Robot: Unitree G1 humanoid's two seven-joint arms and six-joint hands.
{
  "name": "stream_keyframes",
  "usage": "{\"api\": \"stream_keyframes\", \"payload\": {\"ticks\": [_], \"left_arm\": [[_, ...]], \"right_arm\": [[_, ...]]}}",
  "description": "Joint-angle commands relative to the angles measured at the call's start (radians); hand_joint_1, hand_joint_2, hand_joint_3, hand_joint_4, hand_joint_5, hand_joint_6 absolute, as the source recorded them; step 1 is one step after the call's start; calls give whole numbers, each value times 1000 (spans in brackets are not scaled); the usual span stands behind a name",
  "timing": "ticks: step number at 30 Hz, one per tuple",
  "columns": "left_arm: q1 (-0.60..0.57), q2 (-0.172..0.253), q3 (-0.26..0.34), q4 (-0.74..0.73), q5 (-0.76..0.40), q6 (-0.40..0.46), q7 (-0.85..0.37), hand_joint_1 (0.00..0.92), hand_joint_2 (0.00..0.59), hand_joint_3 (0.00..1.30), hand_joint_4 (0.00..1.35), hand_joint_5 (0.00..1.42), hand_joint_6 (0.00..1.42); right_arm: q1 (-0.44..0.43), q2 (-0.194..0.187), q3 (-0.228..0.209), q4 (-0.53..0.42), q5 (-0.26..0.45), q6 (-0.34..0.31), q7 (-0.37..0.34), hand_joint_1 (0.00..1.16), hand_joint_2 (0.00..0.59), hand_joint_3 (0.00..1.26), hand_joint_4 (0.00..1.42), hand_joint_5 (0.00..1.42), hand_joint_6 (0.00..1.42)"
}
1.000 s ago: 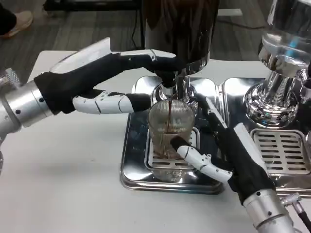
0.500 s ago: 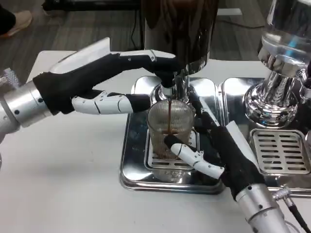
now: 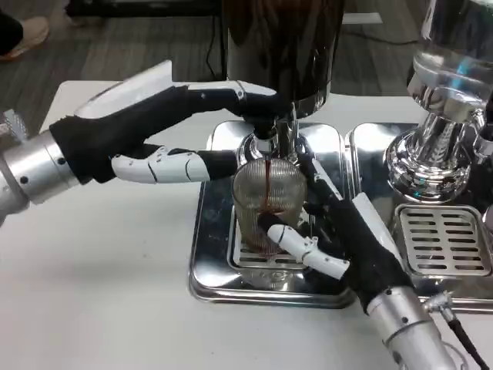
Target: Grasp the cup under the faucet to collect the drink, then remove the cup.
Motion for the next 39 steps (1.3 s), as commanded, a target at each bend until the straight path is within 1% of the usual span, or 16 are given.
{"api": "stream_keyframes", "payload": {"ticks": [1,9,16,22,27,39], "left_arm": [[41,22,-23,-10,36,7,-38,27,141,258,244,289,254],[46,26,-20,-17,38,16,-34,29,153,267,246,289,254],[46,27,-22,-13,41,17,-31,22,170,268,246,289,254],[45,29,-22,-10,44,17,-29,21,173,268,251,289,254],[48,30,-23,-12,45,20,-29,21,174,268,254,289,254],[57,35,-25,-21,41,27,-32,12,183,277,259,289,254]], "right_arm": [[-18,10,1,23,4,-9,-9,510,187,0,0,0,123],[-46,12,9,50,0,-7,1,511,182,0,0,0,128],[-60,8,10,65,-11,10,-3,511,178,0,0,0,144],[-68,10,13,72,-21,28,-2,521,172,0,0,0,158],[-77,16,13,86,-25,30,-8,523,174,0,0,0,161],[-89,13,16,104,-28,33,-3,560,169,0,0,0,181]]}}
